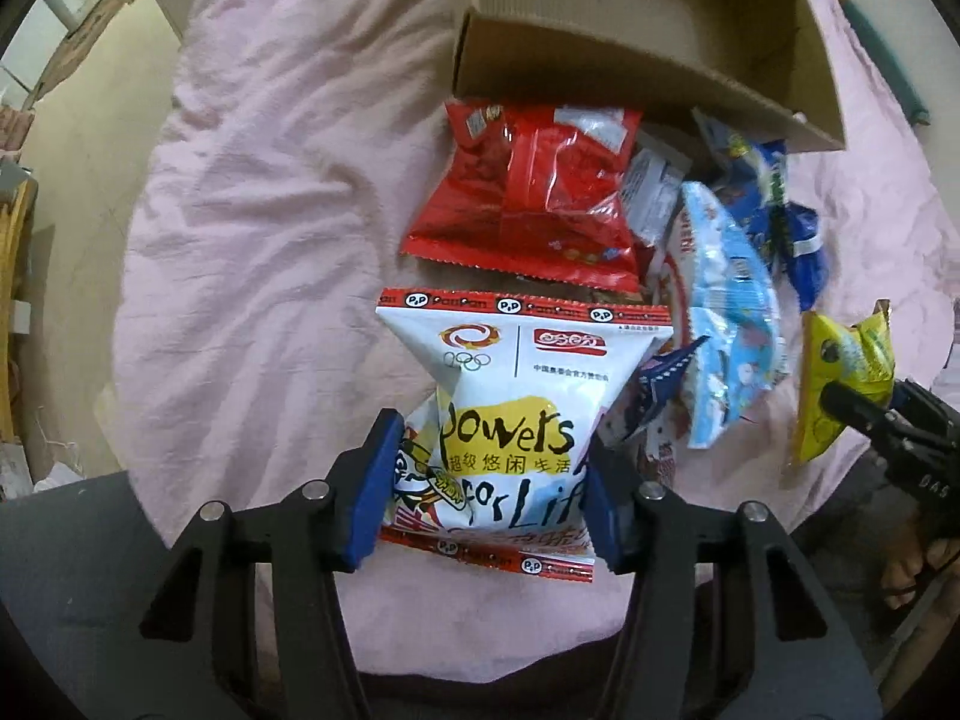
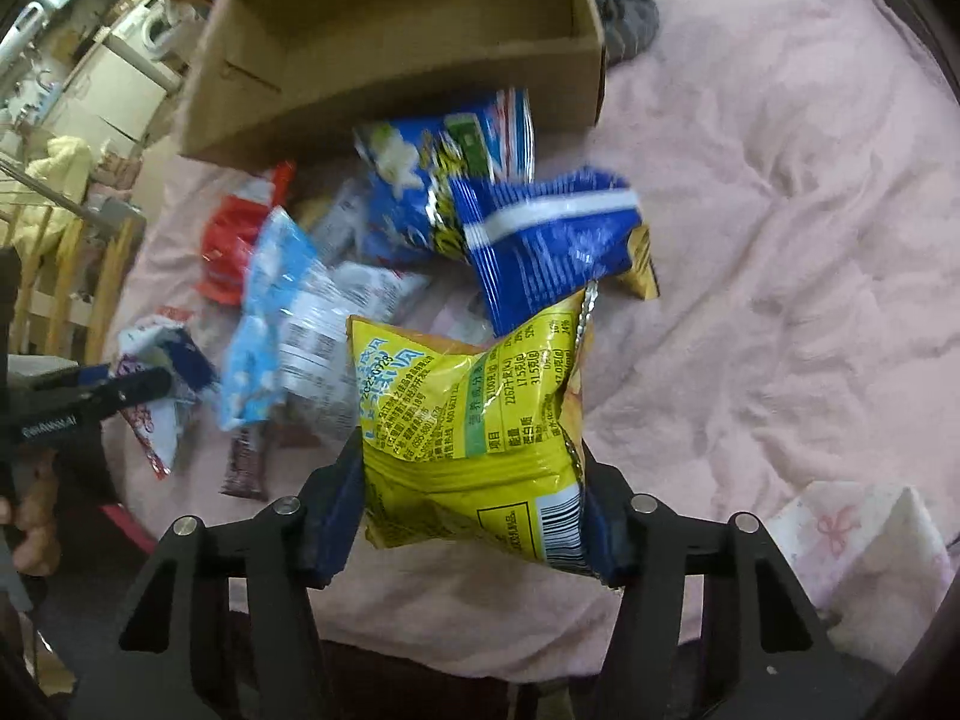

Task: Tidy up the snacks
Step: 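Grasp the yellow chip bag with the right gripper while the left grasps the white Powers bag, then carry both bags into the box and open both grippers to drop them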

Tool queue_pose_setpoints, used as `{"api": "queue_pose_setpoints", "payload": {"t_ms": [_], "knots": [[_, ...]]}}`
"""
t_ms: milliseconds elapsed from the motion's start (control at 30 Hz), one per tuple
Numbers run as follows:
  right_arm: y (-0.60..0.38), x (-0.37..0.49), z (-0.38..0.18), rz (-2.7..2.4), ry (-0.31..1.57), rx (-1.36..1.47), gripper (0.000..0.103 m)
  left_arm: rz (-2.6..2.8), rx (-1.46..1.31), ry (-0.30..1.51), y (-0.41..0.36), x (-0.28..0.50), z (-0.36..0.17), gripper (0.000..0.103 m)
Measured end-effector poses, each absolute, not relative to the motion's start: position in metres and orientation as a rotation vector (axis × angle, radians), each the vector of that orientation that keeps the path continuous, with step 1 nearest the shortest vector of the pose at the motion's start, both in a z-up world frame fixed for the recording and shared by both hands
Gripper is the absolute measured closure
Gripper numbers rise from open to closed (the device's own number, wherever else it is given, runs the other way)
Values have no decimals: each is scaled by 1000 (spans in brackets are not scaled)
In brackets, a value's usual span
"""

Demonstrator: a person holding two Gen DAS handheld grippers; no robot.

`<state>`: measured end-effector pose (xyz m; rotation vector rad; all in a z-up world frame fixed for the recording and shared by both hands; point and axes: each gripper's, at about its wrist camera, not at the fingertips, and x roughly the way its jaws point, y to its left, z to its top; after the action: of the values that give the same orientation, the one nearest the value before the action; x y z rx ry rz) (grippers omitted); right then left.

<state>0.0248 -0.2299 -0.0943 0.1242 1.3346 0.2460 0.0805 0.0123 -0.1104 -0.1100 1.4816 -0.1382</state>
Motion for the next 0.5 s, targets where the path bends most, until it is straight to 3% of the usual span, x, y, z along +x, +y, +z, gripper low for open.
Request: {"api": "queue_pose_setpoints", "payload": {"t_ms": [233,500], "knots": [[-238,22,-58,276,1254,174,41,-84,-142,1358,38,78,-52,52],[-219,42,-45,305,1141,200,41,-56,-121,1199,16,89,4,52]]}}
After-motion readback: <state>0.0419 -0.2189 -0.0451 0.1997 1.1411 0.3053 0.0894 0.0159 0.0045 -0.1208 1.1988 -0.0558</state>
